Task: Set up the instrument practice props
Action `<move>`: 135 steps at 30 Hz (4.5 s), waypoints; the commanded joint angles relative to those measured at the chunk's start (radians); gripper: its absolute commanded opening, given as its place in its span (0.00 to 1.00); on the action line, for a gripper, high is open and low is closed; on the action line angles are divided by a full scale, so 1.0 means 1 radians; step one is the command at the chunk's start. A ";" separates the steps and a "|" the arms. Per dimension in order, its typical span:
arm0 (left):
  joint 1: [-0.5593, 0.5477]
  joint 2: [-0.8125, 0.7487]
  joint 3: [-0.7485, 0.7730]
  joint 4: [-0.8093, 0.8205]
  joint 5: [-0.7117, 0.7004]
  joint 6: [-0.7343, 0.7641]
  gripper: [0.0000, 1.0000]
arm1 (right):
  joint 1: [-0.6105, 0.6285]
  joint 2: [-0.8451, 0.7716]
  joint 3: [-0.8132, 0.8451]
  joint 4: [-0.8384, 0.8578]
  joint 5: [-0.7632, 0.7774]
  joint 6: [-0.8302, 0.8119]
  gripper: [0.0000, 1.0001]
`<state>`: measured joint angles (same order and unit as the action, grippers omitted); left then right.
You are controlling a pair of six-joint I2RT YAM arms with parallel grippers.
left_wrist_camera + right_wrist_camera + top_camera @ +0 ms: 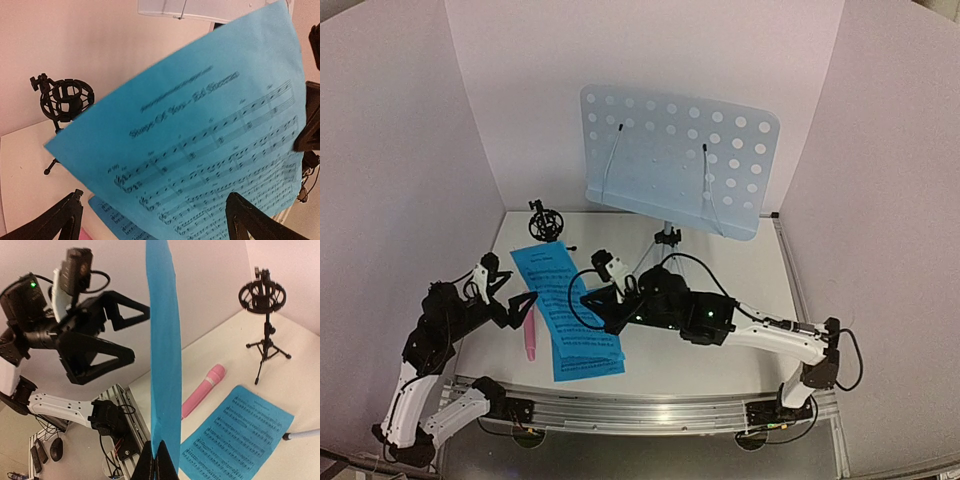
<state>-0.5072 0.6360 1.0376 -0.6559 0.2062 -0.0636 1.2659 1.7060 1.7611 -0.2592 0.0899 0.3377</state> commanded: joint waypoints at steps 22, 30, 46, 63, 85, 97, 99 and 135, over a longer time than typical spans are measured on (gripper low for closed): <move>0.004 0.208 0.193 0.181 0.591 -0.163 0.36 | -0.027 -0.167 0.062 0.046 -0.096 -0.266 0.00; 0.004 0.170 0.204 0.196 0.502 -0.185 0.02 | -0.081 -0.195 -0.017 0.096 -0.002 -0.203 0.00; 0.004 0.200 0.324 0.012 0.604 0.320 0.00 | -0.191 -0.245 -0.138 0.105 -0.198 -0.158 0.58; 0.004 0.262 0.409 -0.072 0.677 0.397 0.00 | -0.238 -0.184 -0.055 0.049 -0.571 -0.197 0.32; 0.004 0.251 0.389 -0.080 0.642 0.422 0.00 | -0.241 -0.352 -0.227 0.060 -0.453 -0.154 0.00; 0.004 0.255 0.374 -0.034 0.664 0.422 0.00 | -0.241 -0.292 -0.176 0.061 -0.446 -0.132 0.05; 0.004 0.257 0.371 -0.013 0.670 0.409 0.00 | -0.241 -0.271 -0.159 0.061 -0.461 -0.128 0.06; 0.004 0.300 0.385 0.131 0.711 0.156 0.03 | -0.241 -0.275 -0.128 0.135 -0.427 -0.120 0.00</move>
<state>-0.5049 0.9394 1.4002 -0.6140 0.9464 0.1769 1.0264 1.4855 1.6403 -0.1839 -0.4071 0.1909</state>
